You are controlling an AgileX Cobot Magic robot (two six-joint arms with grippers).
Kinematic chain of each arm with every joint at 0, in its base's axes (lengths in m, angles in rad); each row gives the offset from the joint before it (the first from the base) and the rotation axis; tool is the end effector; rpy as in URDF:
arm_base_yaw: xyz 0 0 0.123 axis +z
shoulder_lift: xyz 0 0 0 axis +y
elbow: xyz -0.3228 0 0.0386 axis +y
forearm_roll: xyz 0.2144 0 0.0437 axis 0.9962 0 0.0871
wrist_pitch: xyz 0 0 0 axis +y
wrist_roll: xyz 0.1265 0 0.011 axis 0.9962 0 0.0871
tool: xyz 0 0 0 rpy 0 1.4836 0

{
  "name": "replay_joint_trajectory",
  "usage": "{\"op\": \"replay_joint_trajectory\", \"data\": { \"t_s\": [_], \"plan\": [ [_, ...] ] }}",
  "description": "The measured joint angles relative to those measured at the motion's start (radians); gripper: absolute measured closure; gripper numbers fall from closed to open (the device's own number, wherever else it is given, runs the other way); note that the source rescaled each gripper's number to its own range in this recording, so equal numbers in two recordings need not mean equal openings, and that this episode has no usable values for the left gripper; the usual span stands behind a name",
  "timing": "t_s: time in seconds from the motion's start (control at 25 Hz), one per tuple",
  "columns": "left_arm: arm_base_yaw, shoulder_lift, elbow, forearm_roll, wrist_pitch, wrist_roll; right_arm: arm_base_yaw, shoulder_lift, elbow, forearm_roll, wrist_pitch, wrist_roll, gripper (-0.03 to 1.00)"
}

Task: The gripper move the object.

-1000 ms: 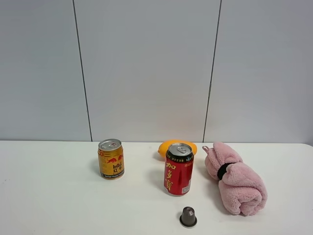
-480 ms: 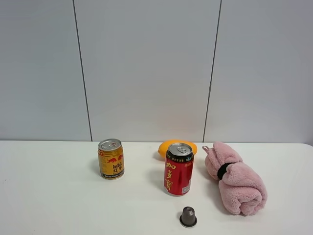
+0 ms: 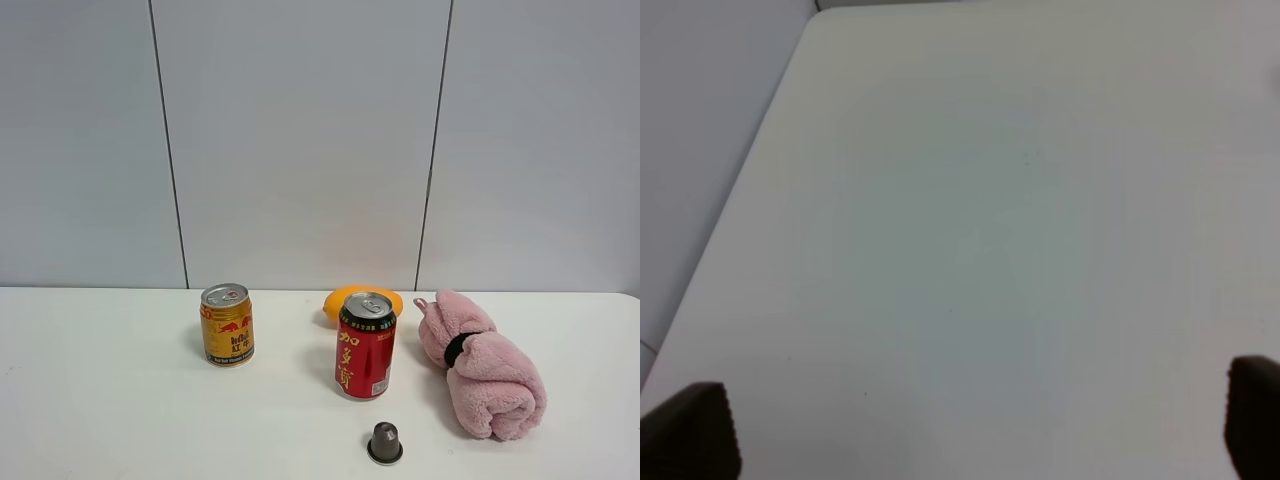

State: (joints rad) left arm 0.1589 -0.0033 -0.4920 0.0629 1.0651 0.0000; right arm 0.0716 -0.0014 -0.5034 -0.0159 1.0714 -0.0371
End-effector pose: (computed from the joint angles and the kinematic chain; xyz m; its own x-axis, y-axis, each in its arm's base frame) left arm -0.0433 0.0001 0.2421 -0.4636 -0.0435 -0.8850 -0.1921 0.9800 0.0525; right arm -0.0435 -0.0049 0.2445 -0.4569 -0.0776 -0.8861 -0.0797 0.9958 -0.0461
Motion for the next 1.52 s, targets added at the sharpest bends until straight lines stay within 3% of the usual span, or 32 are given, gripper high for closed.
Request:
{"op": "replay_joint_trajectory", "data": {
  "t_s": [0.2, 1.52],
  "plan": [
    [0.000, 0.000, 0.000, 0.000, 0.000, 0.000, -0.038, 0.000, 0.000, 0.000, 0.000, 0.000, 0.01],
    [0.000, 0.000, 0.000, 0.000, 0.000, 0.000, -0.038, 0.000, 0.000, -0.001, 0.000, 0.000, 0.01]
  ]
}}
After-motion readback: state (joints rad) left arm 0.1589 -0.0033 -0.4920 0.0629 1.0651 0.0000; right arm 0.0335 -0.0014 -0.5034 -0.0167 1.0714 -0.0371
